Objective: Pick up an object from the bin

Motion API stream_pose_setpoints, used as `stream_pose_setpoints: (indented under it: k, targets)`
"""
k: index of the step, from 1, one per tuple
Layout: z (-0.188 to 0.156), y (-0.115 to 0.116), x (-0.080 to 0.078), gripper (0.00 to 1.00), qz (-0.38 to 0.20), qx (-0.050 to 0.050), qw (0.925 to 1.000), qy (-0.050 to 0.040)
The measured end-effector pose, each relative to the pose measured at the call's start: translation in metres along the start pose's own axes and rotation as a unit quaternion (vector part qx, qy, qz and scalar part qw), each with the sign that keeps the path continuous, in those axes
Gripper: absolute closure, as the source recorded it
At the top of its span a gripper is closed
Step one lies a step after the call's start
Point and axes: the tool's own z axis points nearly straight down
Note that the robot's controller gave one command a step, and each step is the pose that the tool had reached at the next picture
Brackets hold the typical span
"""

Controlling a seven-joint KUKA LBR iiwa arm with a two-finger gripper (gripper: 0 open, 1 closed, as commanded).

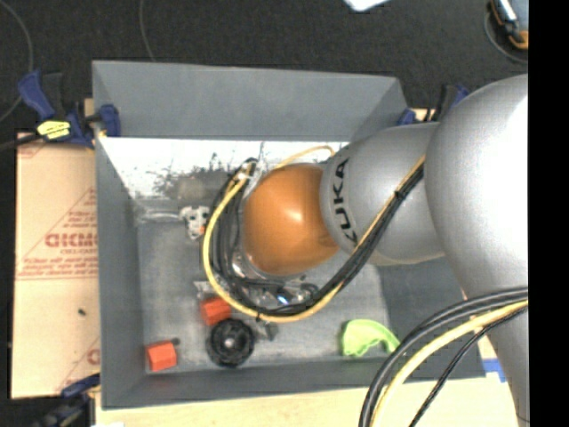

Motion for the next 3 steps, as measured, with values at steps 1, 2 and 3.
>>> stream_pose_setpoints:
  k: [1,2,3]
  targets:
    - [0.0,0.006,-0.009,1.0,-0.096,-0.004,0.9954,0.0018]
    - [0.0,0.006,-0.009,1.0,-0.095,-0.005,0.9955,0.0018]
    - [-0.05,0.002,0.0,1.0,-0.091,-0.007,0.9958,0.0045]
